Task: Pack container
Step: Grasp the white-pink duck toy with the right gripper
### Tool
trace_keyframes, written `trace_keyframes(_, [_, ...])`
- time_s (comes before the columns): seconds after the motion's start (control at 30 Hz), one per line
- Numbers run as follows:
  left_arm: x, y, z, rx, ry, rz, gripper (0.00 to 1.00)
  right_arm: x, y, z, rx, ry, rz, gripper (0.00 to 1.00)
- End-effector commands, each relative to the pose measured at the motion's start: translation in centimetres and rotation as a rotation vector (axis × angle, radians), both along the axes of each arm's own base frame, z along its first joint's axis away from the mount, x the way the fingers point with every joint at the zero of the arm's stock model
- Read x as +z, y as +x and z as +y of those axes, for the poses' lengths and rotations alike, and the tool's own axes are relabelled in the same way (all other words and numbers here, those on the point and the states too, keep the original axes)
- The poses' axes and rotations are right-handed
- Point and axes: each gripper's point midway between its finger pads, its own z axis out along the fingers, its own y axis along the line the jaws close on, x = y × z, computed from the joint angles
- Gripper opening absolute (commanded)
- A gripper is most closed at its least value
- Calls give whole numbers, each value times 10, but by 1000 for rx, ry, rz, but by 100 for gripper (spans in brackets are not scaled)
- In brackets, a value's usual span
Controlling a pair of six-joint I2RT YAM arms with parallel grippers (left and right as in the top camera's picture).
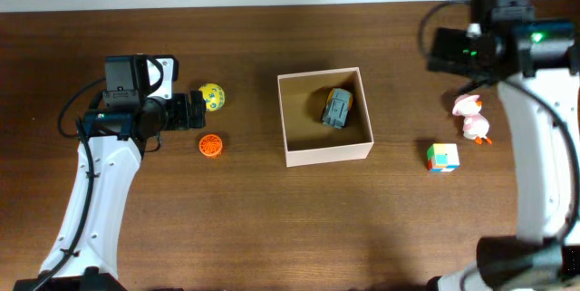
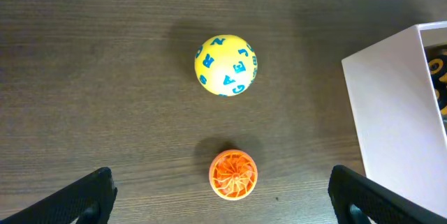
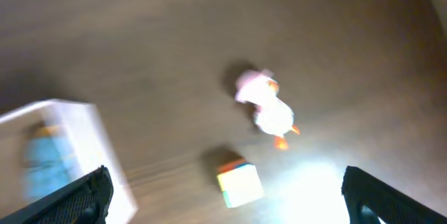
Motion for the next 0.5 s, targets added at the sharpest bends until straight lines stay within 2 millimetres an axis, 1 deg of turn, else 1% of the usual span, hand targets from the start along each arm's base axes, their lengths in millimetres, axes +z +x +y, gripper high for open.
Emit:
trace_keyframes(0.0, [5, 5, 2, -9, 10, -13, 99, -56, -4, -37, -14, 15, 164, 99])
trace_keyframes(0.1, [5, 5, 2, -9, 10, -13, 99, -102, -12, -52, 20, 90, 285, 100])
trace_keyframes(0.17, [5, 5, 2, -9, 10, -13, 99, -134, -21, -65, 24, 118, 364, 98])
trace_keyframes(0.27, [5, 5, 2, -9, 10, -13, 99, -171, -29, -85, 5, 152, 432, 98])
trace_keyframes(0.37, [5, 5, 2, -9, 10, -13, 99, -193, -28, -88, 39, 254, 442, 98])
trace_keyframes(0.47, [5, 5, 2, -9, 10, -13, 99, -208, -21, -92, 61, 303, 422, 98])
